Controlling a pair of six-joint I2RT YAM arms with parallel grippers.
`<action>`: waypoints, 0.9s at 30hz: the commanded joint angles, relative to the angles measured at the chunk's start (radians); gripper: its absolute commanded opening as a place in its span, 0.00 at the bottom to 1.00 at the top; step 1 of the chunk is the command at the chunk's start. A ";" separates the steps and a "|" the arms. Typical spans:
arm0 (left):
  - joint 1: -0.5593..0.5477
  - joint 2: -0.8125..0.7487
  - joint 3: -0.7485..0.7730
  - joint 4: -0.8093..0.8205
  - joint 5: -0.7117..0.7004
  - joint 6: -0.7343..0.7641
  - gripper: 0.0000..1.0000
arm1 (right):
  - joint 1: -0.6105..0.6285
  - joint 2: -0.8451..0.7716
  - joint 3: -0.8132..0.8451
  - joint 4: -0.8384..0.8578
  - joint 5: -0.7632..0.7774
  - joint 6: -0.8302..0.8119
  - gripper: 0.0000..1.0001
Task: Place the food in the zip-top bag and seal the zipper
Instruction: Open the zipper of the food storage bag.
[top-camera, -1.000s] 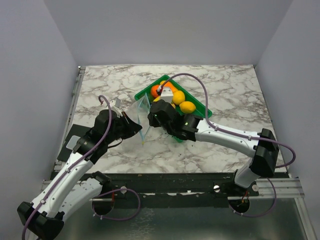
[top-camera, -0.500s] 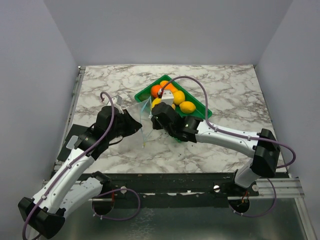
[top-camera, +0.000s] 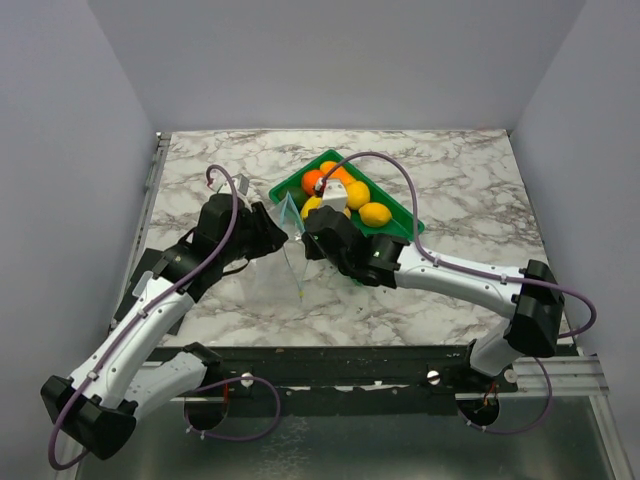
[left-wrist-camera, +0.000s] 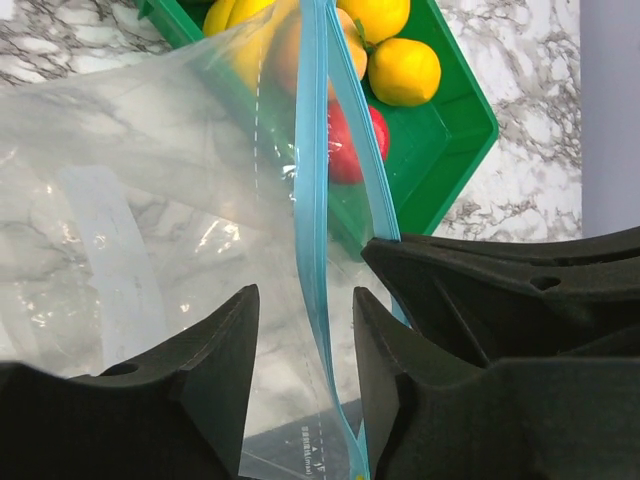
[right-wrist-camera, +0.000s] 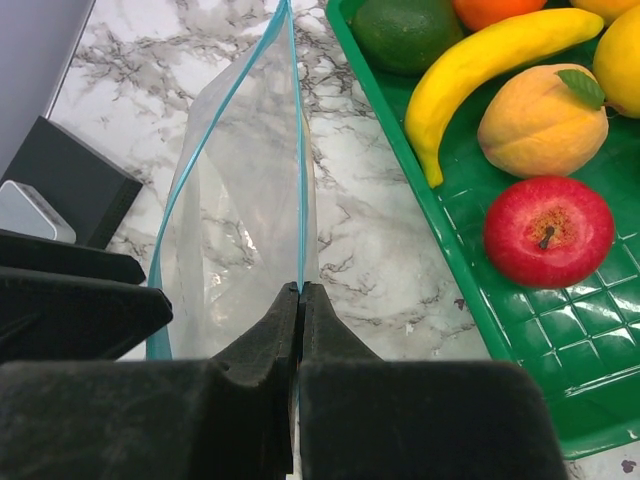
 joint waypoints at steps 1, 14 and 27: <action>-0.001 0.016 0.060 -0.057 -0.059 0.041 0.47 | 0.016 -0.008 0.025 0.019 0.051 -0.026 0.01; -0.001 0.097 0.157 -0.173 -0.102 0.092 0.50 | 0.050 0.013 0.072 0.029 0.128 -0.061 0.01; -0.001 0.123 0.219 -0.258 -0.155 0.133 0.43 | 0.094 0.020 0.115 0.040 0.177 -0.097 0.01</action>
